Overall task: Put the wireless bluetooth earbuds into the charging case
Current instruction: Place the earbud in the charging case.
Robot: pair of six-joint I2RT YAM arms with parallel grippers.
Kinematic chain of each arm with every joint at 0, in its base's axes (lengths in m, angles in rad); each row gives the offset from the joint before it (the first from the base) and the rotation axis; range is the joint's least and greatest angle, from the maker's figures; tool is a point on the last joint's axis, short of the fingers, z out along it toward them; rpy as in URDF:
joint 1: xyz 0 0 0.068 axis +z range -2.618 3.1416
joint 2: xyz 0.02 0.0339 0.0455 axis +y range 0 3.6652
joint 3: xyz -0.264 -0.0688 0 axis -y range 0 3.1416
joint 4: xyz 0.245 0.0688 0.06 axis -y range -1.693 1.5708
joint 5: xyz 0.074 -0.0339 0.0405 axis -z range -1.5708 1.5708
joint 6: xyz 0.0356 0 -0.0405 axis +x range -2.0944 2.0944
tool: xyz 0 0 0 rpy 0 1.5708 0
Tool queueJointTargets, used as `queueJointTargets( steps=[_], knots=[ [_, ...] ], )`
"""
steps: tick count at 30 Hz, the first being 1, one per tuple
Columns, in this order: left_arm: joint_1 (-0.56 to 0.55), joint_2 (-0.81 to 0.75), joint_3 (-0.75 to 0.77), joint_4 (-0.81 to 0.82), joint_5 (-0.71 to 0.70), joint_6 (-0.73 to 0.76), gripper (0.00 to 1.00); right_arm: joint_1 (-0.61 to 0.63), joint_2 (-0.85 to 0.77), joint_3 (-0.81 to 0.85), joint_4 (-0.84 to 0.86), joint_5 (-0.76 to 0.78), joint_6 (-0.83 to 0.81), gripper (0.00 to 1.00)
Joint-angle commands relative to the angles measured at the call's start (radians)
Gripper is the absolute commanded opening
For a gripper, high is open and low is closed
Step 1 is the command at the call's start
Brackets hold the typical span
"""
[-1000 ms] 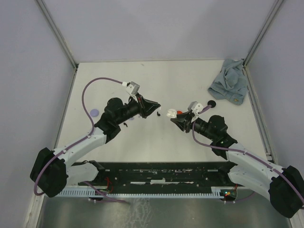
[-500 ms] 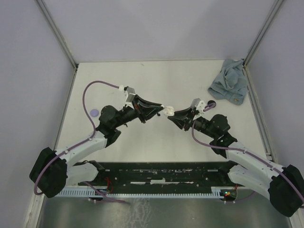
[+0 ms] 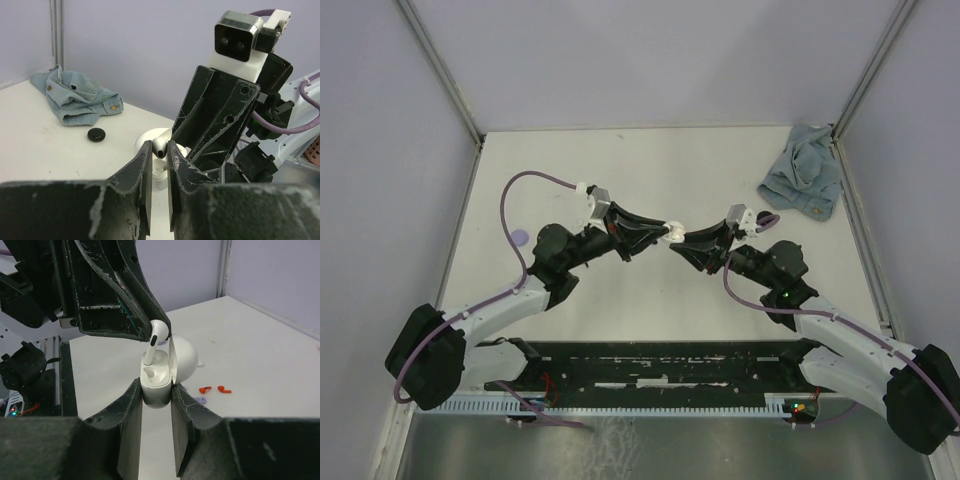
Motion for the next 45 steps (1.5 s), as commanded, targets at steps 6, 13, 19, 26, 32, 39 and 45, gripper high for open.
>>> queueJointTargets(
  steps=[6,13,19,26,32,39,45],
  knots=[
    [-0.018,-0.002,-0.004,0.014,-0.014,0.080,0.07,0.000,-0.012,0.039,0.100,-0.034,0.036,0.02],
    [-0.026,-0.021,-0.015,-0.027,-0.009,0.113,0.08,0.000,-0.023,0.032,0.110,-0.025,0.037,0.02],
    [-0.029,-0.027,-0.011,-0.052,0.014,0.131,0.14,0.001,-0.028,0.027,0.117,-0.027,0.038,0.02],
    [-0.031,-0.033,0.003,-0.096,0.023,0.139,0.20,0.000,-0.036,0.019,0.122,-0.032,0.034,0.02],
    [-0.031,-0.053,0.018,-0.135,0.024,0.135,0.31,0.001,-0.038,0.012,0.125,-0.035,0.033,0.02],
    [-0.030,-0.098,0.041,-0.247,-0.076,0.120,0.43,0.000,-0.045,0.001,0.127,-0.028,0.027,0.02],
    [-0.029,-0.170,0.053,-0.381,-0.208,0.109,0.51,0.000,-0.052,-0.009,0.125,-0.012,0.022,0.02]
  ],
)
